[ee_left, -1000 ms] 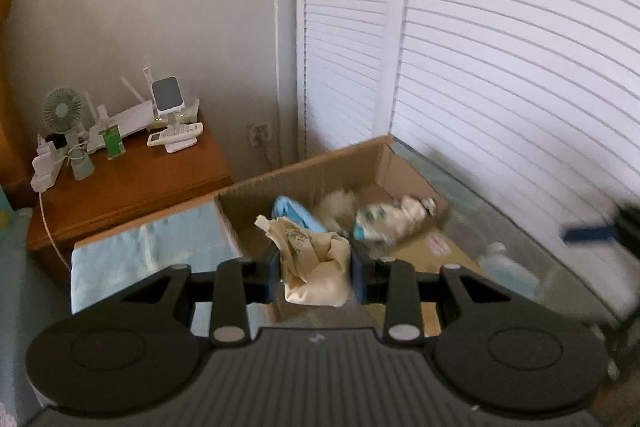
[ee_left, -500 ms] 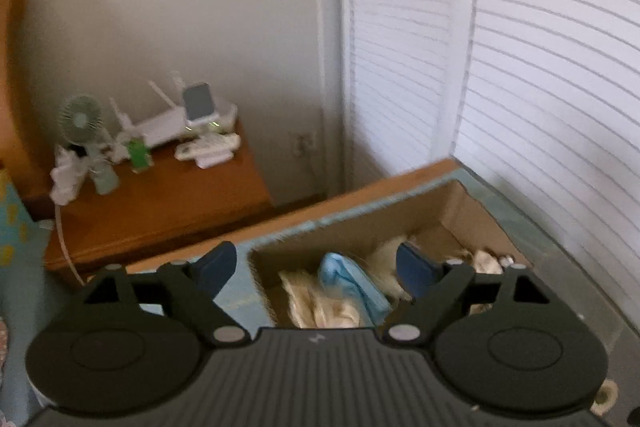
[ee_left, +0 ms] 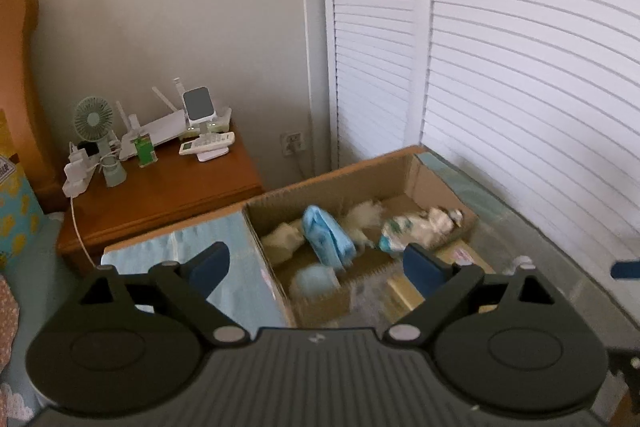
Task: Organize soft objects
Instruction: 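Move left tool to the brown scrunchie while right tool approaches the cream fluffy ring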
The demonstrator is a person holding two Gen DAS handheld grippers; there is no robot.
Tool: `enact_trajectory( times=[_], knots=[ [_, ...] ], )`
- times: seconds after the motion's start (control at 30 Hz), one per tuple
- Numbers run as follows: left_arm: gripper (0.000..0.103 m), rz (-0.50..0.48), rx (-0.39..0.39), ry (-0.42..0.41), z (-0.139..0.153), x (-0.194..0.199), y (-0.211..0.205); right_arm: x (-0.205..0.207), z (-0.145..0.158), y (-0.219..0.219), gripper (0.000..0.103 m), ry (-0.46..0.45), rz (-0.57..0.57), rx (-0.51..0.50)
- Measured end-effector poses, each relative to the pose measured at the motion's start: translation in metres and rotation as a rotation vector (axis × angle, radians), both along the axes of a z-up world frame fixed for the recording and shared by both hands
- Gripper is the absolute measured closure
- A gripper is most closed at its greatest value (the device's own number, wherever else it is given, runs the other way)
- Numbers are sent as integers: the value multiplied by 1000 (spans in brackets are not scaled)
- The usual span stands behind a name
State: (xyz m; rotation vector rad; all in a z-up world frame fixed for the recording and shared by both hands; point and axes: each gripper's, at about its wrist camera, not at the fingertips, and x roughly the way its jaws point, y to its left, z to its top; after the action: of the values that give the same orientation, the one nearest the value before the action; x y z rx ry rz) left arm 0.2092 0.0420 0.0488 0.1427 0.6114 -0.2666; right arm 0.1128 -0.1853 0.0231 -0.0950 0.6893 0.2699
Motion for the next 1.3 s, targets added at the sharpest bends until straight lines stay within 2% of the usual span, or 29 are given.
enact_trajectory(
  times=[0.13,0.3,0.6,1.03,1.13,1.23,1.3],
  knots=[
    [7,-17,-19,-10,-8,-36,-5,-8,-8,3,0,16,25,-33],
    [7,-30,-2,-17,-27,-75,-17,-15,-22,4,0,57,47,-50],
    [7,-3,0,15,-67,-107,-25,-16,-44,2,0,105,26,-65],
    [8,-150,20,62,-88,-115,-59,-13,-79,-14,0,180,-34,-119],
    [8,-186,25,70,-91,-113,-70,-14,-82,-19,0,180,-29,-99],
    [11,-229,31,79,-94,-109,-82,-18,-83,-21,0,164,-14,-96],
    [19,-256,30,87,-96,-107,-91,-22,-84,-24,0,143,-4,-91]
  ],
)
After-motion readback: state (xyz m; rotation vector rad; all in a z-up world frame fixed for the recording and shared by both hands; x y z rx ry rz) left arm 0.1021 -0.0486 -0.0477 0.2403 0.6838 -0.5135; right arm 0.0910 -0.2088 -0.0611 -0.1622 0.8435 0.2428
